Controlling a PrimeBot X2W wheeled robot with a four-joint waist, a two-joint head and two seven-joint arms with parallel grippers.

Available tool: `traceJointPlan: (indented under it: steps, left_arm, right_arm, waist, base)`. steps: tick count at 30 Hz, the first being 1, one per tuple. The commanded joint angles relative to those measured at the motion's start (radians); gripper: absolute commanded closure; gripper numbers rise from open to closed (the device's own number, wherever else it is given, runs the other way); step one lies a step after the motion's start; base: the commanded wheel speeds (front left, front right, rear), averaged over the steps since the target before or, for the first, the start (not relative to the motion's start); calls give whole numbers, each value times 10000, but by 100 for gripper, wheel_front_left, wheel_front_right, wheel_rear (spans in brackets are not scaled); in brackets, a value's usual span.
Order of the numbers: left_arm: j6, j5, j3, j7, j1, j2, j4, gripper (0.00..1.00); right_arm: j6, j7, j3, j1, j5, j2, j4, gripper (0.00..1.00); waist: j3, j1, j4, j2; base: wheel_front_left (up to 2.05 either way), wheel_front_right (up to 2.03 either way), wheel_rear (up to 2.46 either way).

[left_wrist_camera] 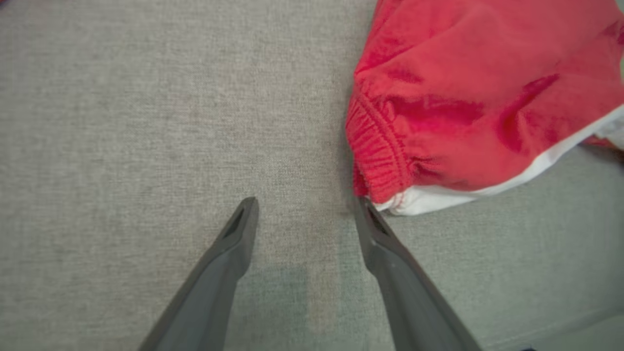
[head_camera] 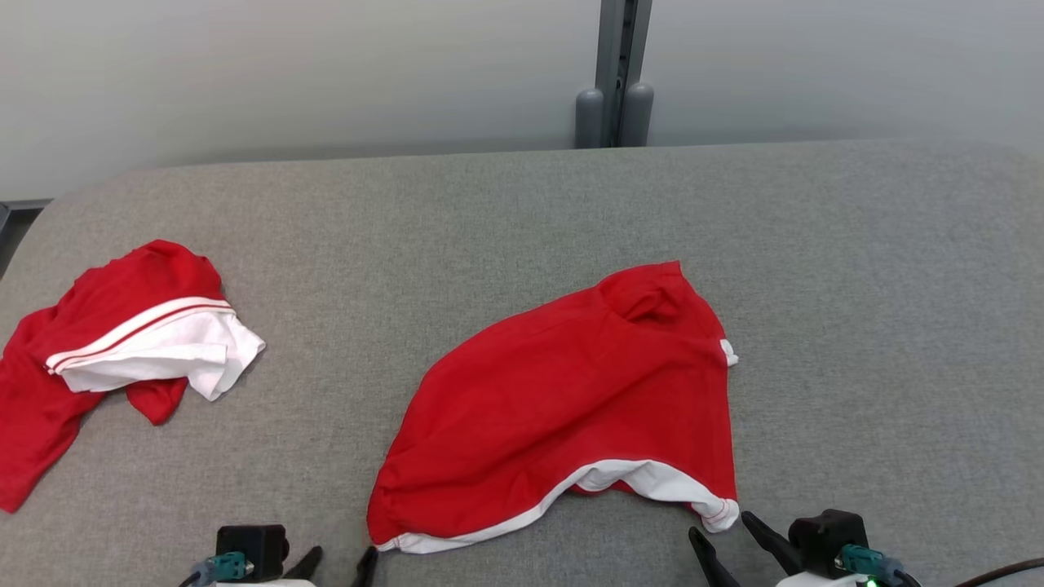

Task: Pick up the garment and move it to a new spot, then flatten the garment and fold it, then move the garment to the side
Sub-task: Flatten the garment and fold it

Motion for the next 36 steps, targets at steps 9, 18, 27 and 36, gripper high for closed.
traceJointPlan:
  steps: [9, 18, 27, 36]
  left_arm:
    - [-114, -747, -318, 728, 259, 90, -814, 0]
    - [-197, -1362, -733, 686, 23, 249, -1112, 0]
    - [-203, -1642, -964, 544, -85, 408, -849, 0]
    - [-209, -1879, -1306, 325, -421, 450, -308, 100]
  right_arm:
    - [1, 22, -301, -210, -237, 170, 42, 0]
    - [1, -124, -196, -418, 0, 251, 69, 0]
    - [1, -280, -32, -531, 122, 189, 105, 0]
    - [1, -431, 21, -703, 590, 192, 325, 100]
  waist:
    - [495, 0, 100, 0]
    - [601, 0, 36, 0]
    - [628, 0, -71, 0]
    - [685, 0, -152, 0]
  base:
    - [0, 0, 0]
    - [0, 0, 0]
    - [0, 0, 0]
    - [0, 0, 0]
